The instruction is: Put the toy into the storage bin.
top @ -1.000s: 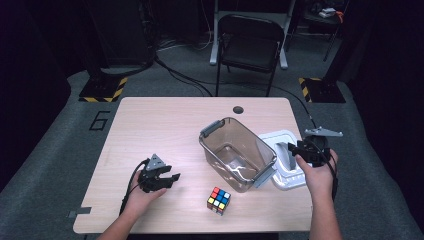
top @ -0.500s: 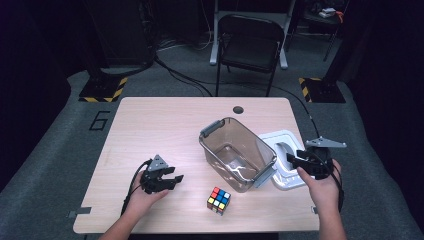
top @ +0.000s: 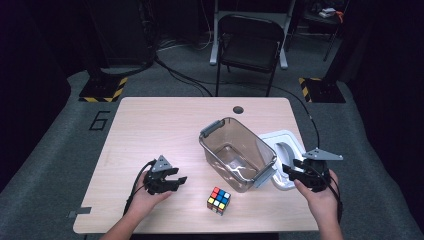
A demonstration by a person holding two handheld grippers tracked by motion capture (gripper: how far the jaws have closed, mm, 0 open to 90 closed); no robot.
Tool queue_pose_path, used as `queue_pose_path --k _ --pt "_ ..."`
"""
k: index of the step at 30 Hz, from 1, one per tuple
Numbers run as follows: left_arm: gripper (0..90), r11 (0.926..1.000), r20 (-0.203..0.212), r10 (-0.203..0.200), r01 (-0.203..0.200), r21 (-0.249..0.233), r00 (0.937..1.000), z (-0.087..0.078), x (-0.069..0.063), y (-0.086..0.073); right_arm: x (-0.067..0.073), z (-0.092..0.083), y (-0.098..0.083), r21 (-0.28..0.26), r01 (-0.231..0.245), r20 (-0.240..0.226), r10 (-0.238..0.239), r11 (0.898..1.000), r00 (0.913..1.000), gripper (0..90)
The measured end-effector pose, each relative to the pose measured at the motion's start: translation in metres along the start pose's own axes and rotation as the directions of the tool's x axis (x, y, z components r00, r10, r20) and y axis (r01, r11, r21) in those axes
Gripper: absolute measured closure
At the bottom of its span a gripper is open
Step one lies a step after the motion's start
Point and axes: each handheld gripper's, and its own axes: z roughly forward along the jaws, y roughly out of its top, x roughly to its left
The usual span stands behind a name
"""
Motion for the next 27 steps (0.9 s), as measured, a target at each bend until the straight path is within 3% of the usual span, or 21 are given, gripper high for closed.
queue_pose_path --k 5,8,16,21,27 --pt "48.8 0.9999 0.013 -0.007 0.007 -0.009 0.9999 0.000 -0.004 0.002 0.009 -0.004 -0.003 -0.006 0.020 -0.015 -0.020 1.000 0.9997 51.2" --pt "49.4 0.9999 0.030 0.012 -0.012 -0.008 0.9995 0.002 -0.007 0.005 0.020 -0.006 -0.007 -0.010 0.059 -0.035 -0.059 0.998 0.9977 51.2" --pt "50.8 0.9986 0.069 0.052 -0.052 0.004 0.9962 0.005 -0.019 0.011 0.034 -0.003 -0.015 0.002 0.075 -0.072 -0.075 0.997 0.9946 51.2" --pt "51.4 0.9964 0.082 0.082 -0.084 0.016 0.9933 0.013 -0.023 0.012 0.042 -0.010 -0.022 -0.011 0.088 -0.092 -0.089 0.996 0.9918 50.7" --pt "51.2 0.9961 0.088 0.081 -0.084 0.026 0.9928 0.017 -0.023 0.013 0.051 -0.016 -0.028 -0.019 0.109 -0.115 -0.111 0.994 0.9872 48.8"
